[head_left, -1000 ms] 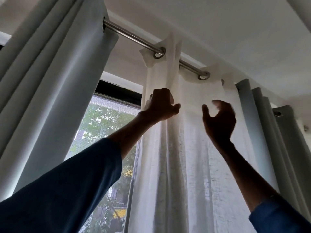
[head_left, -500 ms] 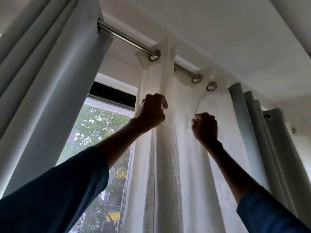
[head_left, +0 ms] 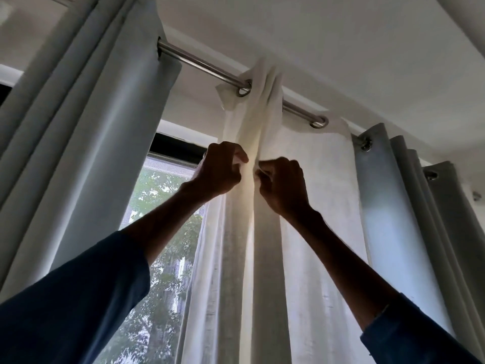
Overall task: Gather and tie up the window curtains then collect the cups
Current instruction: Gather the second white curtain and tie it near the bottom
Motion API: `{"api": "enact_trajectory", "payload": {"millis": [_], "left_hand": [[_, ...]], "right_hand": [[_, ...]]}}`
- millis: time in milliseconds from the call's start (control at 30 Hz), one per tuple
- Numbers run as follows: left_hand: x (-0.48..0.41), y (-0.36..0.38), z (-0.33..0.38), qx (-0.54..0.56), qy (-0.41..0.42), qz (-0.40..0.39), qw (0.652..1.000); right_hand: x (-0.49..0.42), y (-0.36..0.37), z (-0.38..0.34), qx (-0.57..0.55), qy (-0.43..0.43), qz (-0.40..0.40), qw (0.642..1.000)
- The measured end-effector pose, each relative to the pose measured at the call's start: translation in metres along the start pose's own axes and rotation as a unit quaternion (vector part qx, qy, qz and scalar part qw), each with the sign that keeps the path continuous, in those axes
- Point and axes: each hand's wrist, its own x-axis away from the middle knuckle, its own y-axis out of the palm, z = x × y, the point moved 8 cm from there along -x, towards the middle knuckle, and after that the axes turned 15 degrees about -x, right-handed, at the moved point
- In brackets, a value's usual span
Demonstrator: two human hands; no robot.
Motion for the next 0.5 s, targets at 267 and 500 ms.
{"api": "enact_trajectory", "payload": {"millis": [267,500], "left_hand": [[0.011,0.013,0.049,0.006,0.107,-0.124,0.986],[0.009,0.04,0.054,-0.033,0.089,-0.18,0.979]], "right_hand": [[0.04,0.001,0.02,0.045,0.051,-0.002,0.998],[0.035,-0.013,0.012,0.042,0.017,0.012,0.999]]}}
